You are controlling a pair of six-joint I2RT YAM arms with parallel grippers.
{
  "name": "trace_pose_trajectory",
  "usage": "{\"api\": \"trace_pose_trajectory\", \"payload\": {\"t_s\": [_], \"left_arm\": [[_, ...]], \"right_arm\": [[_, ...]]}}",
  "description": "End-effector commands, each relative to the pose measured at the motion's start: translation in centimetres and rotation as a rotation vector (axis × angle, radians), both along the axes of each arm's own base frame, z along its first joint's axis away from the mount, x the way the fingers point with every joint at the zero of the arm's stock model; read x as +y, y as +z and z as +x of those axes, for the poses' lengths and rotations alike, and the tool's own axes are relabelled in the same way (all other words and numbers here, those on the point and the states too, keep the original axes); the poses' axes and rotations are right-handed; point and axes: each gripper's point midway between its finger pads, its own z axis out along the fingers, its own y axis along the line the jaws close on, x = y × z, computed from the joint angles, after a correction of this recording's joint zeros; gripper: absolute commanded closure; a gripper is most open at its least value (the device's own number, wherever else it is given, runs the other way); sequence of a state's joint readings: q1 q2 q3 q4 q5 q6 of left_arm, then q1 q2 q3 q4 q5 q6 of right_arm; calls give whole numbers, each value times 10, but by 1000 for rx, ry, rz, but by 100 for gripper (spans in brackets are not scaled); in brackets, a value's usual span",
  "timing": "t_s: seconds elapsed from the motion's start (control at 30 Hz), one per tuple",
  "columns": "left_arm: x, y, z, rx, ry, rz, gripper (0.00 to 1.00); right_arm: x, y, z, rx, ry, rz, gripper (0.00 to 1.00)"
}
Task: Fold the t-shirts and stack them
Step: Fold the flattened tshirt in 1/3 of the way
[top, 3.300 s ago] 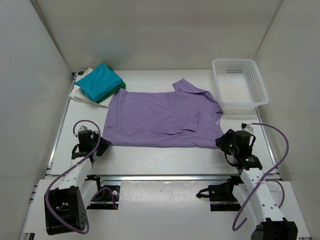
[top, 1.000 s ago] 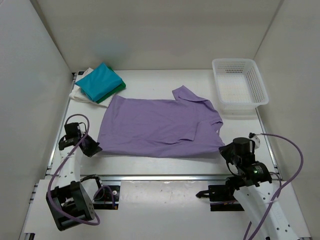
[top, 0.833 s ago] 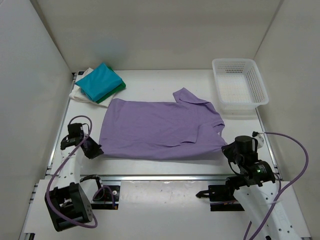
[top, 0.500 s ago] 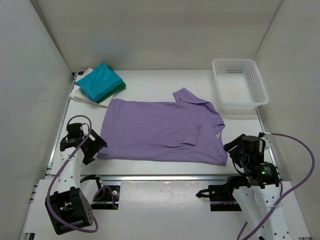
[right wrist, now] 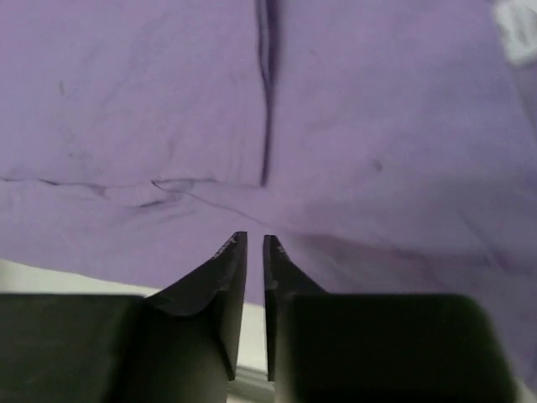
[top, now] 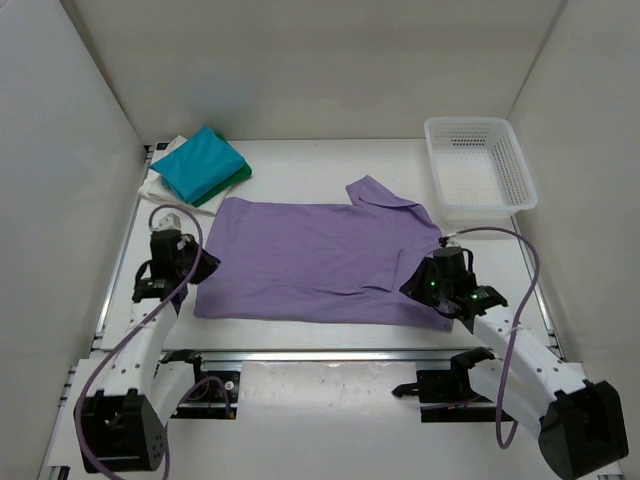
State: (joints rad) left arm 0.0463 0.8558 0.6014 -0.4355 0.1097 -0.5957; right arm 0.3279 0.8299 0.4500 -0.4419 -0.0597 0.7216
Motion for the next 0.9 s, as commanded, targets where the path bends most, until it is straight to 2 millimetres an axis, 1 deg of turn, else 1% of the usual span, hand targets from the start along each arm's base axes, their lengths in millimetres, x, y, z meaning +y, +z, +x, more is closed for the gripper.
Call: {"api": "trace_pose_trajectory", "payload": {"t_s": [0.0,0.03,0.07,0.17,0.2,0.23,0.3,0.37,0.4,0.53,0.63,0.67,0.7,0.73,0.77,0.8,0.83,0.87], "left_arm": [[-50,-19,2,-15,-141,-143,87],[-58,-25,-1,-9,-147,-152,87],[-69,-28,-5,-1,-169,-134,86],[-81,-34,-14,-3,-190,-119,85],[-82,-37,-17,-8,-189,-146,85],[-87,-36,-20,-22,-209,-172,86],[-89,-42,-29,-32,-217,-207,86],[-90,-42,-33,-43,-223,-208,86],[-92,-44,-37,-44,-242,-202,86],[-102,-48,-47,-42,-296,-197,87],[-113,-46,-50,-57,-350,-192,87],[-117,-48,-51,-47,-367,-179,88],[-121,-44,-51,-55,-383,-179,88],[-126,-40,-50,-63,-413,-180,88],[-130,-40,-50,-66,-427,-186,87],[-134,-33,-49,-91,-444,-198,86],[-134,-39,-49,-69,-439,-196,86],[-136,-43,-49,-63,-449,-192,86]], "right_arm": [[27,16,37,-187,86,75,87],[33,17,41,-203,101,96,81],[35,3,36,-170,116,82,74],[41,-1,44,-193,120,71,64],[40,-5,45,-178,109,76,63],[40,-8,47,-176,114,80,64],[38,-9,48,-177,105,91,64],[35,-14,49,-157,90,82,66],[34,-12,52,-170,87,80,67],[31,-24,49,-135,71,62,71],[29,-30,47,-118,61,41,72],[31,-28,48,-120,58,43,72],[26,-31,47,-109,45,26,72],[25,-28,49,-118,36,23,72],[24,-30,47,-119,43,13,72],[24,-27,50,-128,40,22,72],[23,-29,48,-120,40,27,72],[26,-30,48,-115,53,37,72]]}}
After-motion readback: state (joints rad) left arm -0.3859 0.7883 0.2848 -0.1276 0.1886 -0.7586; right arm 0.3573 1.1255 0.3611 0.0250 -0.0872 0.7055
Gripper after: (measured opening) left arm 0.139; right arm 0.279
